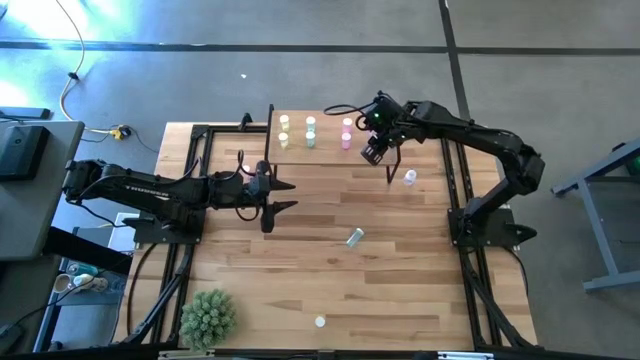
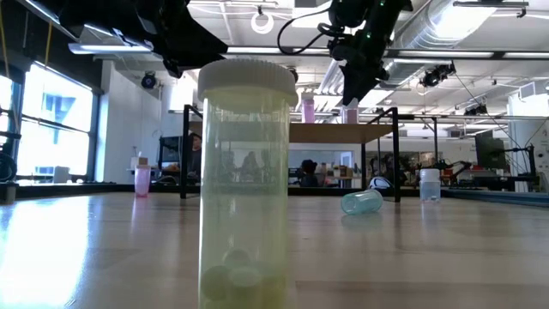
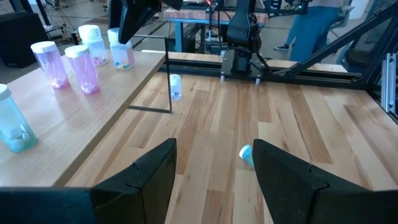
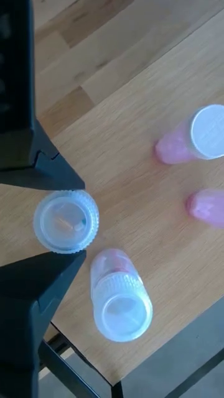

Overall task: Pick and place medicine bottles onto shelf by color
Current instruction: Put the bottom transparent pill bottle on the shelf, then put the blue pill bottle and align it with the other blue pill bottle on the shelf

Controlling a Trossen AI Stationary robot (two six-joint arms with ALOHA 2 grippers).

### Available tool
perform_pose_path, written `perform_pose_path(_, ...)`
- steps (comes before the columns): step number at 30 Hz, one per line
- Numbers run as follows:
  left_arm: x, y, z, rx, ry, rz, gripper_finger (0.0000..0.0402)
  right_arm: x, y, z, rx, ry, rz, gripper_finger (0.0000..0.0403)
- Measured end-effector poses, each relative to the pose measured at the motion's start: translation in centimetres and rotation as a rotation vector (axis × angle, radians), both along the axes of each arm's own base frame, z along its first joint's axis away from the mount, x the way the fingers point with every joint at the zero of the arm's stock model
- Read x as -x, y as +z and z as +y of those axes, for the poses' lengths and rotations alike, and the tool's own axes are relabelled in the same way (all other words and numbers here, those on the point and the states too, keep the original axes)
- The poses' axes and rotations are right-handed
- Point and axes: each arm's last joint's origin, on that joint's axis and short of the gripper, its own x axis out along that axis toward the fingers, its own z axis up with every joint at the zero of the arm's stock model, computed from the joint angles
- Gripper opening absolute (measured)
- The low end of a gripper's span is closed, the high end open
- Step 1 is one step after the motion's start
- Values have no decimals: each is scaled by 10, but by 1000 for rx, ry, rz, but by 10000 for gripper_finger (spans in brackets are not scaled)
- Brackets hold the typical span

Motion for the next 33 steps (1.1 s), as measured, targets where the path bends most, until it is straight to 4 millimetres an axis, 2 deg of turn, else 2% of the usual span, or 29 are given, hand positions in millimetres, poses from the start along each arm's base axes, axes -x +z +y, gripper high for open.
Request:
perform_pose_path(8, 0, 0, 0, -1, -1, 0, 202, 0, -3, 0, 4, -3, 18, 189)
perform_pose_path(13, 0, 0, 0, 0, -1, 0, 202, 2, 0, 1, 10, 0, 10, 194)
perform_pose_path(19, 0, 0, 0, -1, -1, 1, 202, 13, 16, 7, 35, 0, -36, 194)
perform_pose_path(26, 1, -3, 1, -12, 48, 34, 202, 27, 31, 27, 9, 31, -49, 195)
perform_pose_path(33, 3, -9, 1, -10, 64, 99, 202, 25, 28, 56, -21, 103, 28, 195)
